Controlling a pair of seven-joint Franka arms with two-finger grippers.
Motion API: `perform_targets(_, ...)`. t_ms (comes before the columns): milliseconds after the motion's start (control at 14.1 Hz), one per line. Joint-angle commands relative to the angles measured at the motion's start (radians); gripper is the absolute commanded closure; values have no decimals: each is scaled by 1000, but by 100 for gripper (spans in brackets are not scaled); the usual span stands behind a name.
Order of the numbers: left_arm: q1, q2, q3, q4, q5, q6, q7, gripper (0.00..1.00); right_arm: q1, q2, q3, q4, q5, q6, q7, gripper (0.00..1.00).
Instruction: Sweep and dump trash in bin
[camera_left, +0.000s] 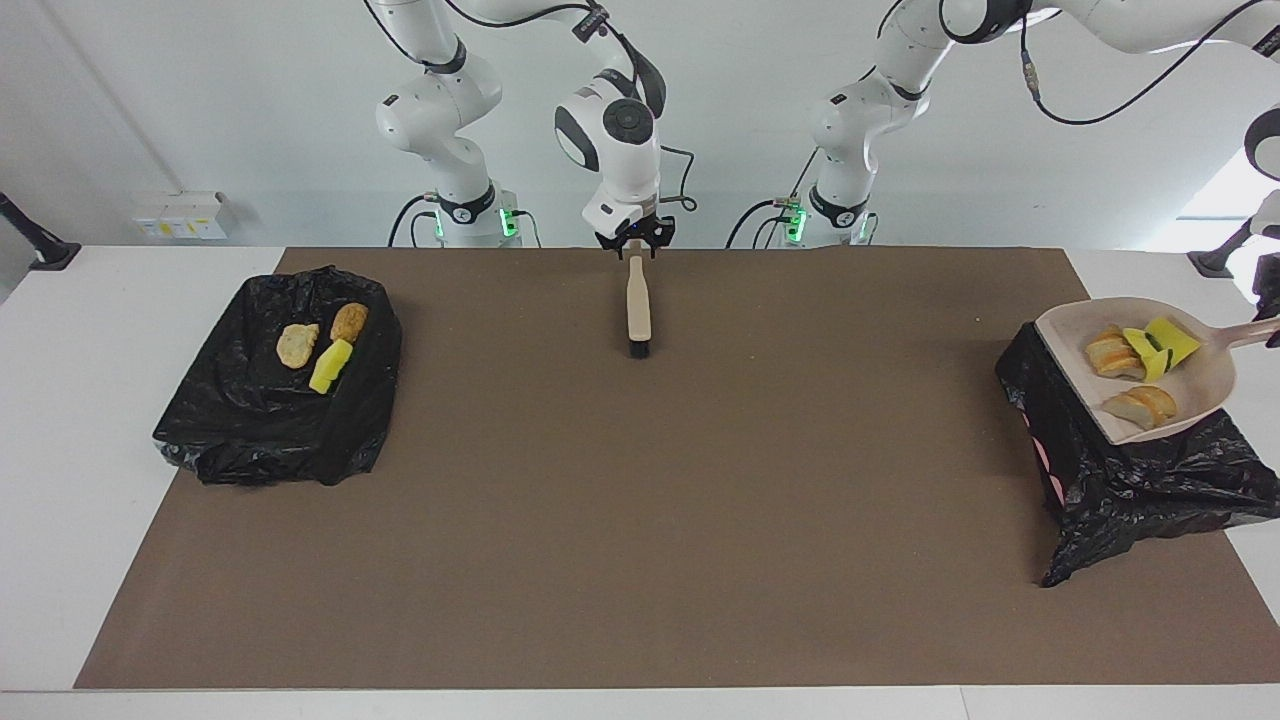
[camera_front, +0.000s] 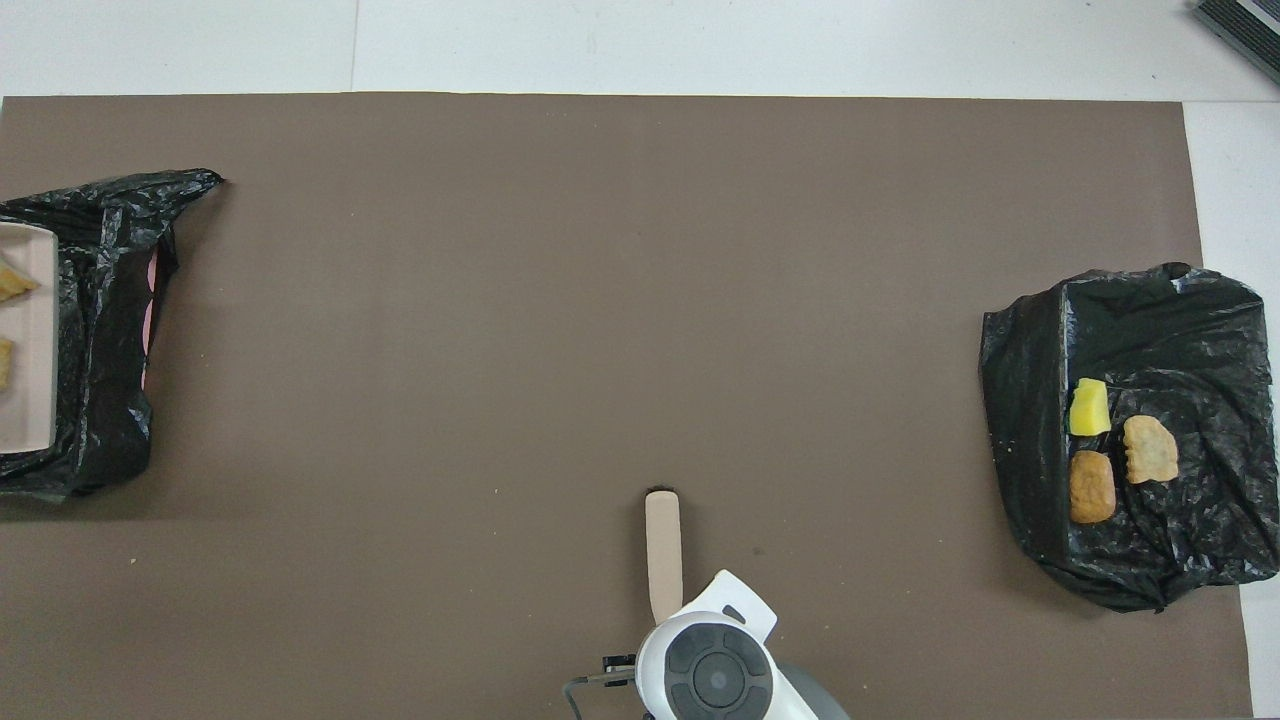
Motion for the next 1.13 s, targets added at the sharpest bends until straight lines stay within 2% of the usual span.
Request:
perform_targets(0, -19, -8, -5, -33, 201, 81, -153, 100, -41, -7, -8, 62, 0, -42, 17, 0)
perform_targets(283, -89, -40, -7, -79, 459, 92, -233, 100, -160, -11, -11, 129, -85, -59, 16, 0)
perform_targets(425, -91, -80, -7, -143, 558, 180, -239, 100, -235, -10, -10, 175, -135, -79, 5, 0)
perform_targets(637, -89, -97, -7, -170, 654, 263, -258, 100, -347, -10, -10, 278, -228, -172, -22, 0)
perform_targets(850, -70, -132, -5, -190, 756, 360, -259, 100, -488, -11, -10, 400, -230, -309, -160, 0)
perform_targets(1062, -65, -150, -5, -187, 806, 406, -264, 100, -597, -27, -13, 460, -232, -372, -295, 0)
